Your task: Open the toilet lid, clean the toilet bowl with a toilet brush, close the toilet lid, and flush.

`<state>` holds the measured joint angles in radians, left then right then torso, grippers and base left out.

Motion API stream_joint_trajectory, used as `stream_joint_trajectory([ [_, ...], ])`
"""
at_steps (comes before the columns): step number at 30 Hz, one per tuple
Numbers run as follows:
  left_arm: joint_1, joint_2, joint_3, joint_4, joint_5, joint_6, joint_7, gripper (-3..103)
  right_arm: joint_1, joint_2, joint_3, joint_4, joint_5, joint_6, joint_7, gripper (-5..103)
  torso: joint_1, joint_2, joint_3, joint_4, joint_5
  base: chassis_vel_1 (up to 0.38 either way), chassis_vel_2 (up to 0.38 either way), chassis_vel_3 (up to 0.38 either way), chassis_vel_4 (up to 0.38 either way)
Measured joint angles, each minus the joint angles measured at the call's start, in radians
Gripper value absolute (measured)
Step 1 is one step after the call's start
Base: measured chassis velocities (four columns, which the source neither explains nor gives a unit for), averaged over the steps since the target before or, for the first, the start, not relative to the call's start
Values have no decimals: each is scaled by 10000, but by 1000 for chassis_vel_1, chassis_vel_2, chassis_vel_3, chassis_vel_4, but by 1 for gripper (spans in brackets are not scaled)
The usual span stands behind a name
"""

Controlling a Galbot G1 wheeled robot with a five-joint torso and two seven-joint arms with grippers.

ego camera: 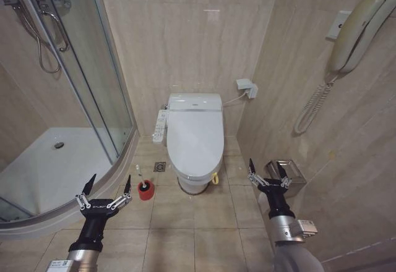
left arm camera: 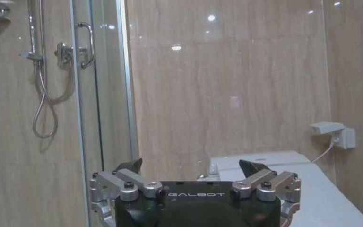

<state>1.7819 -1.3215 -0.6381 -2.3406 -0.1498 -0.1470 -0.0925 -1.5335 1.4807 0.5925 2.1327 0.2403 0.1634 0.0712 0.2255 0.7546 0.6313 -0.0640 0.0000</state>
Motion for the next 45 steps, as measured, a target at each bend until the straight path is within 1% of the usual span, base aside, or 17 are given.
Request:
stream_joint_trajectory([
  [8,0,0,0,0,0,0,0,100,44,6,5,-58,3,19,-3,100,6,-1,2,-2,0,-95,92,92,-96],
  [10,0,0,0,0,0,0,0,100,60,12,16,-103,-4,32,15,100,7,-1,2,2,0,-172,194,191,-161],
  [12,0,0,0,0,0,0,0,100,65,15,20,-118,-36,40,44,100,6,-1,2,1,-1,-196,196,195,-169],
  [15,-1,0,-1,0,0,0,0,100,114,42,35,-229,-269,217,168,100,13,-4,5,3,1,-179,187,191,-177],
  [18,-2,2,0,0,0,0,0,100,115,43,46,-264,-367,265,205,100,18,-7,7,-6,-1,-155,149,144,-132],
  [19,-2,1,0,0,0,0,0,100,114,42,46,-265,-392,269,232,100,16,-6,6,-1,0,-100,110,44,-68],
  [20,-2,0,0,0,0,0,0,100,114,42,46,-265,-399,268,248,100,15,-6,6,3,1,-17,71,44,-68],
  [22,-2,0,0,0,0,0,0,100,107,44,43,-265,-404,268,260,100,13,-6,5,3,-1,-9,36,22,-34],
  [26,1,0,0,0,0,0,0,100,66,52,32,-264,-417,267,256,100,1,-3,0,2,0,45,-44,-40,64],
  [27,1,0,0,0,0,0,0,100,18,69,10,-264,-445,267,255,100,-1,0,-1,-4,0,52,-76,-63,33],
  [30,1,0,0,0,0,0,0,100,-11,99,-11,-271,-533,274,267,100,-3,1,-2,-2,1,20,-54,-15,12],
  [35,0,0,1,0,0,0,0,100,-78,117,-10,-359,-1108,572,116,100,3,0,1,0,0,-41,52,52,-50],
  [36,0,0,0,0,0,0,0,100,-192,61,-24,-369,-1354,611,-23,100,9,-2,3,3,0,-29,71,79,-70],
  [37,-2,0,0,0,0,0,0,100,-307,-14,-64,-383,-1545,615,-88,100,12,-3,4,-1,0,-52,72,79,-25],
  [42,-2,0,0,0,0,0,0,100,-579,-243,-232,-571,-1884,579,-121,100,10,-3,4,-1,0,-32,36,37,-40],
  [45,-1,0,0,0,0,0,0,100,-647,-535,-492,-1129,-2453,578,-32,100,4,-2,1,-1,1,0,0,0,0],
])
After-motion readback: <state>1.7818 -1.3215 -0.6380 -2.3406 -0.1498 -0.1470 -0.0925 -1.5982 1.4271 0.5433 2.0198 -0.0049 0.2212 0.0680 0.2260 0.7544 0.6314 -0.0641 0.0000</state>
